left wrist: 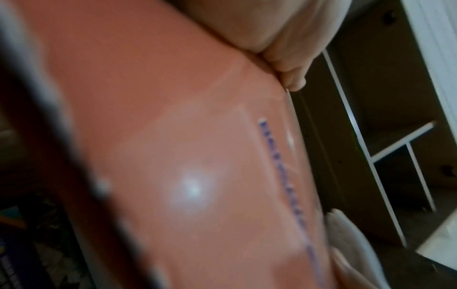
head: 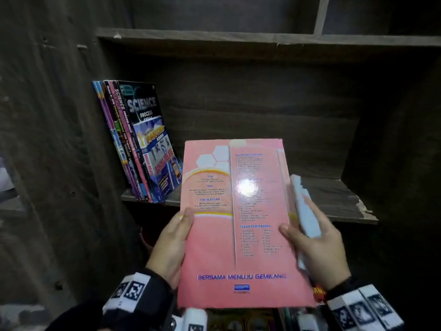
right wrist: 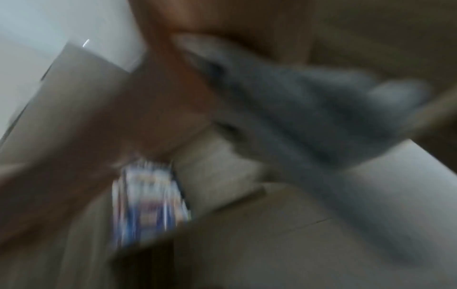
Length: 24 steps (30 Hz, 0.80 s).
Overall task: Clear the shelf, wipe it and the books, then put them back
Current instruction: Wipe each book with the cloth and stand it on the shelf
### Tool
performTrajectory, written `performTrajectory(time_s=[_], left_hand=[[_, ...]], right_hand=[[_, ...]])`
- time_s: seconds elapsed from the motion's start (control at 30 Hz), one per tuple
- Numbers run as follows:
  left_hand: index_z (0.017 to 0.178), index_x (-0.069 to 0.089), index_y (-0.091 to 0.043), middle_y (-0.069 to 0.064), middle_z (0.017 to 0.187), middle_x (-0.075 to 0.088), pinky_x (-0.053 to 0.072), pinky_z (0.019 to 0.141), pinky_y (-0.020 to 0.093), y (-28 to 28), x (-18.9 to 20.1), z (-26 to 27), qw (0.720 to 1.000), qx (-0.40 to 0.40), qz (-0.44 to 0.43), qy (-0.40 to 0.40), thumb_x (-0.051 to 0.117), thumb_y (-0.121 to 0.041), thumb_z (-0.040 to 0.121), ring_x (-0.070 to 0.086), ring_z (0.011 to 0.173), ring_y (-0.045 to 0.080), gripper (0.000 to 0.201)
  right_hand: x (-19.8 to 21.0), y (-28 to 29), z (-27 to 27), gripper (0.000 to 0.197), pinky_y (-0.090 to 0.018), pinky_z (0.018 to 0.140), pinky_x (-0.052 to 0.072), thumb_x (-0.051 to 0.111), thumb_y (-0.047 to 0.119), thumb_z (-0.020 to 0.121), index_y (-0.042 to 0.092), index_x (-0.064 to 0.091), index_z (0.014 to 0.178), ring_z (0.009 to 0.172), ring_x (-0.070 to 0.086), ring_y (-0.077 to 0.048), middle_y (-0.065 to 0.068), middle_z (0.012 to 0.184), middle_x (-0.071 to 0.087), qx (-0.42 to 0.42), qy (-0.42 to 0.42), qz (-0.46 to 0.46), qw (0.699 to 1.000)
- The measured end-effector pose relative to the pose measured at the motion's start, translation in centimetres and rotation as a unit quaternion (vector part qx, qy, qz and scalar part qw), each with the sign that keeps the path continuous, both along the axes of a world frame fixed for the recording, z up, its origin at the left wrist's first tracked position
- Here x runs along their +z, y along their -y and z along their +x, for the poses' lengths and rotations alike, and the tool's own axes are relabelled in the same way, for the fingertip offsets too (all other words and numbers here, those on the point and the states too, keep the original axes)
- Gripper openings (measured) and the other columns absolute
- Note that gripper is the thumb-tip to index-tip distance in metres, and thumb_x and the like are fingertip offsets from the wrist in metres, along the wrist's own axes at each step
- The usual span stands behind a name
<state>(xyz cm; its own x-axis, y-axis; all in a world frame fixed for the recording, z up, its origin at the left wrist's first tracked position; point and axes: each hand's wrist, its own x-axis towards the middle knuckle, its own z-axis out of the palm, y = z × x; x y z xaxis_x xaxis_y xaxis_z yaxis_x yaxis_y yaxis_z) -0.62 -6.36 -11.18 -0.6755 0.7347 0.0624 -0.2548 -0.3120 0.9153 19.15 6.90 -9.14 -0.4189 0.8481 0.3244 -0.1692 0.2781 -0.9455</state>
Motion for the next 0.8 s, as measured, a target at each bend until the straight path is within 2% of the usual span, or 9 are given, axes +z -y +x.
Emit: performTrajectory(time_s=[0.13,0.23,0.3,0.4,0.47,0.53,0.63,0.7,0.8], left_hand=[[0.105,0.066,-0.012,0.009,0.102,0.073,0.052,0.090,0.045,-0.4,-0.5,1.3,0.990,0.085,0.001,-0.110,0.047,-0.045,0.089,0.068,0.098,0.028,0.041],[0.095,0.065,-0.010,0.006,0.092,0.074,0.054,0.078,0.034,-0.3,-0.7,2.4,0.977,0.102,-0.015,-0.186,0.045,-0.044,0.087,0.068,0.084,0.017,0.041],[0.094,0.065,-0.009,0.008,0.091,0.073,0.053,0.077,0.035,-0.2,-0.7,3.2,0.973,0.074,-0.015,-0.219,0.045,-0.040,0.089,0.066,0.082,0.016,0.038],[0.089,0.066,-0.005,0.000,0.079,0.072,0.050,0.068,0.022,0.5,-0.5,4.1,0.965,0.032,-0.017,-0.258,0.048,-0.037,0.086,0.059,0.072,0.003,0.037],[0.083,0.066,-0.008,-0.012,0.067,0.065,0.042,0.061,0.013,1.0,-0.1,4.7,0.958,0.009,-0.017,-0.284,0.047,-0.035,0.084,0.051,0.063,-0.006,0.033],[0.078,0.064,-0.016,-0.020,0.063,0.062,0.039,0.059,0.009,1.4,0.1,5.4,0.952,-0.004,-0.019,-0.306,0.046,-0.034,0.085,0.049,0.061,-0.011,0.026],[0.077,0.066,-0.027,-0.022,0.064,0.061,0.039,0.061,0.011,1.5,-0.6,5.9,0.941,-0.012,-0.028,-0.336,0.051,-0.048,0.094,0.049,0.063,-0.011,0.031],[0.079,0.065,-0.036,-0.015,0.063,0.056,0.040,0.060,0.018,1.3,-1.3,5.9,0.926,-0.007,-0.050,-0.373,0.047,-0.062,0.084,0.046,0.063,-0.006,0.031],[0.090,0.067,-0.029,-0.005,0.073,0.064,0.047,0.068,0.026,1.0,-2.0,5.7,0.927,-0.008,-0.054,-0.370,0.047,-0.066,0.080,0.052,0.071,-0.002,0.043]], right_hand=[[-3.4,1.2,-2.3,0.068,-0.035,0.105,0.033,0.043,0.051,0.093,0.030,0.016,0.152,0.134,0.036,-0.031,-0.017,0.150,0.032,-0.129,0.336,0.162,0.919],[-5.9,4.1,-4.2,0.072,-0.034,0.117,0.004,0.009,0.058,0.085,0.035,-0.011,0.150,0.146,-0.009,-0.026,-0.020,0.159,-0.001,-0.050,0.398,0.251,0.881],[-6.9,5.0,-4.6,0.059,-0.027,0.114,0.005,0.011,0.052,0.096,0.037,-0.005,0.151,0.146,-0.003,-0.023,-0.017,0.159,0.010,-0.014,0.353,0.387,0.851],[-7.3,2.2,-4.1,0.051,-0.035,0.108,0.022,0.020,0.049,0.101,0.038,0.018,0.150,0.141,0.022,-0.028,-0.008,0.158,0.016,-0.009,0.310,0.507,0.805],[-6.6,-0.8,-3.4,0.052,-0.037,0.104,0.025,0.020,0.058,0.097,0.041,0.029,0.144,0.137,0.027,-0.027,-0.009,0.156,0.014,-0.082,0.276,0.462,0.839],[-5.4,-2.9,-3.0,0.055,-0.037,0.111,0.022,0.024,0.061,0.093,0.042,0.027,0.145,0.141,0.023,-0.025,-0.008,0.157,0.020,-0.164,0.222,0.301,0.913],[-4.3,-3.8,-3.5,0.047,-0.040,0.114,0.018,0.031,0.041,0.101,0.040,0.024,0.148,0.145,0.018,-0.025,-0.004,0.158,0.019,-0.225,0.144,0.053,0.962],[-4.2,-2.0,-4.3,0.049,-0.034,0.115,0.011,0.027,0.045,0.100,0.042,0.020,0.148,0.147,0.010,-0.021,-0.005,0.160,0.015,-0.200,0.150,0.095,0.964],[-4.8,2.4,-5.4,0.051,-0.034,0.119,0.006,0.020,0.059,0.095,0.053,0.012,0.145,0.148,0.001,-0.013,-0.008,0.158,0.016,-0.126,0.151,0.337,0.921]])
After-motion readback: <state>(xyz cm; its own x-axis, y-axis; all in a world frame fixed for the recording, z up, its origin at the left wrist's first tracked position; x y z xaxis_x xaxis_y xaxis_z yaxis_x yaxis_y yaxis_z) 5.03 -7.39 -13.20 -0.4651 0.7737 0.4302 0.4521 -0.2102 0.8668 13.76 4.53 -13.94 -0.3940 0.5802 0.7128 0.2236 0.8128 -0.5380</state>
